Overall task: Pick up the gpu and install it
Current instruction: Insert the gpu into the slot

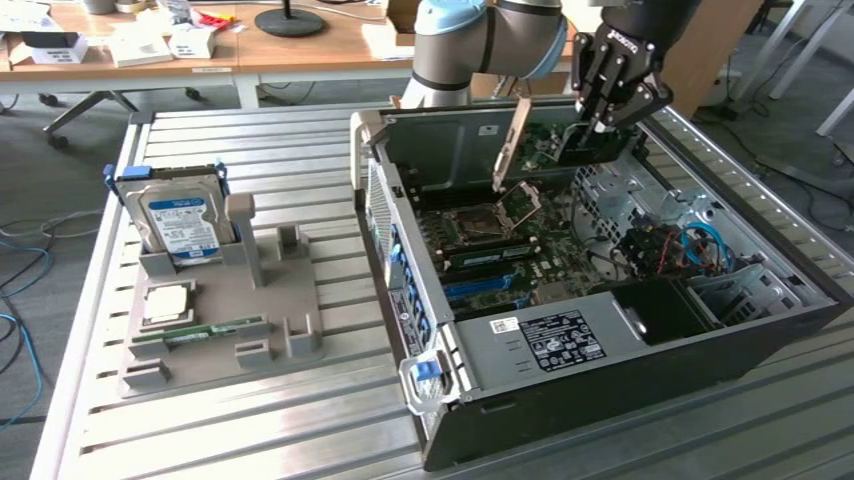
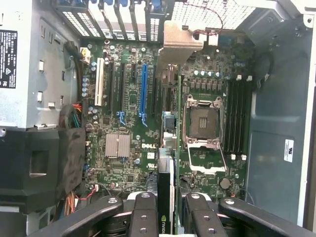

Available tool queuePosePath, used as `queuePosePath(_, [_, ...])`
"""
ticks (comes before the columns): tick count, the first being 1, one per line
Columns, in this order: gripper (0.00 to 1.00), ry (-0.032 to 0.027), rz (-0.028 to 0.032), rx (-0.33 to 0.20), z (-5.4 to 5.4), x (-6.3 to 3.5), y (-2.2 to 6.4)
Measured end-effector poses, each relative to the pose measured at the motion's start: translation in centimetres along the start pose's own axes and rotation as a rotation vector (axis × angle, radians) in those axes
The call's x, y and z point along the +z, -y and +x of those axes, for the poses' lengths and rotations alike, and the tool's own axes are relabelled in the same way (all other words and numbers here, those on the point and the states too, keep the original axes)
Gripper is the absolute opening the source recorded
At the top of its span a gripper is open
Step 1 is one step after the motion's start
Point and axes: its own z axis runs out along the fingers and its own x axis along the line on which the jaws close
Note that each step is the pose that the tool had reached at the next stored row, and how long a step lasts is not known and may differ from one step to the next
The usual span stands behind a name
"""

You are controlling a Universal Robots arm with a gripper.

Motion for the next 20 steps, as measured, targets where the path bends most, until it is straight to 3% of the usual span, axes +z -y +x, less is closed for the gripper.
queuePosePath(20, [0.27, -0.0004, 0.0017, 0.0, 0.0, 1.85, -1.83])
